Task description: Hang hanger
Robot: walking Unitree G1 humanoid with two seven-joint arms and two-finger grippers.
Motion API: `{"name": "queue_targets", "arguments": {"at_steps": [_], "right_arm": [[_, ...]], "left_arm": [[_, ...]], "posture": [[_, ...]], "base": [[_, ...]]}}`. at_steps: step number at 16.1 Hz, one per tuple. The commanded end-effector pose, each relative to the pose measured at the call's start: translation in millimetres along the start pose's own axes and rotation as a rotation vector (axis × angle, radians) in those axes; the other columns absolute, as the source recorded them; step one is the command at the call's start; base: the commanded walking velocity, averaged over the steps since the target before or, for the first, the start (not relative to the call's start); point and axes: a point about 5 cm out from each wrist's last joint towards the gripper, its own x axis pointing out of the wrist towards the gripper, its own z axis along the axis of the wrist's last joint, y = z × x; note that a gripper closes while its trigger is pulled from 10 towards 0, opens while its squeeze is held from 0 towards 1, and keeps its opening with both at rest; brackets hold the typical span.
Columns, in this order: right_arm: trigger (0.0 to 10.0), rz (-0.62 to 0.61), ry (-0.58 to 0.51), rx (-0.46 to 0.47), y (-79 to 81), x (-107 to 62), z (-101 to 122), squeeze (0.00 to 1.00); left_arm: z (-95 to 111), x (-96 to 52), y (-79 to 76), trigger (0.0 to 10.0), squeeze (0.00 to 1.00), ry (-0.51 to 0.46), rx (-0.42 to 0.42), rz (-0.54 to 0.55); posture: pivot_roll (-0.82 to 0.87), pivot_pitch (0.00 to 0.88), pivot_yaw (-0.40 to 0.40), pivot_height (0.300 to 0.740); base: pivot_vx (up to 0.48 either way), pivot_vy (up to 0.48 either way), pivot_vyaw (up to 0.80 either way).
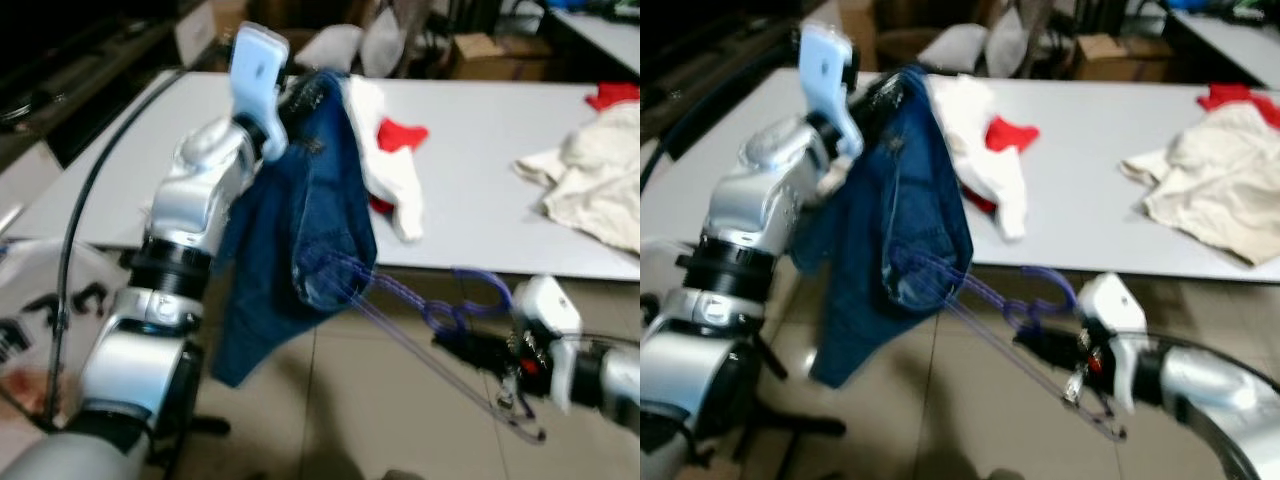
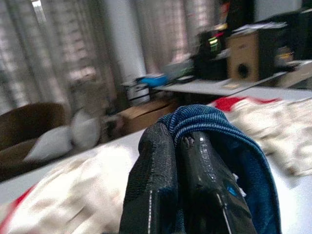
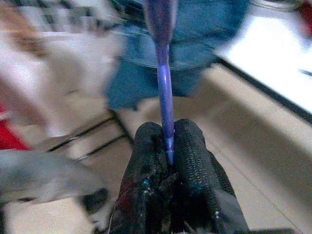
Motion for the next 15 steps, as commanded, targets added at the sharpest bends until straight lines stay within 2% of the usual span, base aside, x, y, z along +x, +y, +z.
{"name": "queue_targets", "arguments": {"at_steps": [1, 3, 5, 7, 8, 9, 10, 11, 12, 13, 14, 15], "right_arm": [[10.0, -0.042, 0.010, -0.043, -6.6, 4.9, 4, 0.00], [10.0, -0.109, -0.014, -0.076, -26.1, 11.3, 17, 0.00], [10.0, -0.157, -0.069, -0.148, -49.8, 16.4, 41, 0.00], [10.0, -0.206, -0.124, -0.187, -68.2, 22.8, 63, 0.00], [10.0, -0.220, -0.128, -0.193, -72.1, 24.1, 67, 0.00], [10.0, -0.352, -0.140, -0.250, -94.8, 24.2, 84, 0.00], [10.0, -0.579, -0.195, -0.309, -127.1, 13.7, 112, 0.00], [10.0, -0.786, -0.290, -0.352, -150.9, -4.0, 143, 0.00], [10.0, -0.891, -0.372, -0.367, -159.3, -18.7, 161, 0.00], [10.0, -1.006, -0.516, -0.376, -166.0, -42.1, 188, 0.00], [10.0, -1.064, -0.645, -0.411, -164.1, -60.7, 207, 0.00], [10.0, -1.049, -0.688, -0.437, -160.0, -63.8, 212, 0.00]], "left_arm": [[18, -11.1, 6.3, 10.0, 0.00, -0.053, 0.026, 0.004], [21, -24.0, 4.0, 10.0, 0.00, -0.051, 0.021, 0.000], [36, -31.5, 2.0, 10.0, 0.00, -0.085, 0.004, -0.001], [44, -32.2, -2.0, 10.0, 0.00, -0.099, 0.004, -0.011], [45, -32.1, -2.5, 10.0, 0.00, -0.100, 0.004, -0.010], [50, -29.3, -4.2, 10.0, 0.00, -0.116, 0.000, -0.015], [56, -26.0, -4.8, 10.0, 0.00, -0.133, 0.008, -0.021], [65, -23.8, -4.0, 10.0, 0.00, -0.152, 0.014, -0.025], [71, -22.6, -2.9, 10.0, 0.00, -0.169, 0.019, -0.026], [81, -21.6, -0.3, 10.0, 0.00, -0.199, 0.026, -0.018], [90, -21.9, 5.5, 10.0, 0.00, -0.230, 0.035, 0.013], [93, -23.0, 10.7, 10.0, 0.00, -0.241, 0.039, 0.043]], "posture": [[-0.10, 0.000, 0.053, 0.740], [-0.08, 0.000, 0.035, 0.740], [-0.06, 0.000, -0.001, 0.740], [-0.06, 0.000, -0.011, 0.740], [-0.06, 0.000, -0.010, 0.740], [-0.06, 0.000, -0.007, 0.740], [-0.06, 0.000, 0.001, 0.740], [-0.06, 0.000, 0.004, 0.740], [-0.06, 0.000, 0.005, 0.740], [-0.05, 0.000, 0.007, 0.740], [-0.06, 0.000, 0.011, 0.740], [-0.06, 0.000, 0.012, 0.740]], "base": [[0.405, 0.000, 0.00], [0.405, 0.000, 0.00], [0.405, 0.000, 0.00], [0.407, 0.000, 0.00], [0.405, 0.000, 0.00], [0.405, 0.000, 0.00], [0.409, 0.000, 0.00], [0.405, 0.000, 0.00], [0.409, 0.000, 0.00], [0.401, 0.000, 0.00], [0.405, 0.000, 0.00], [0.401, 0.000, 0.00]]}}
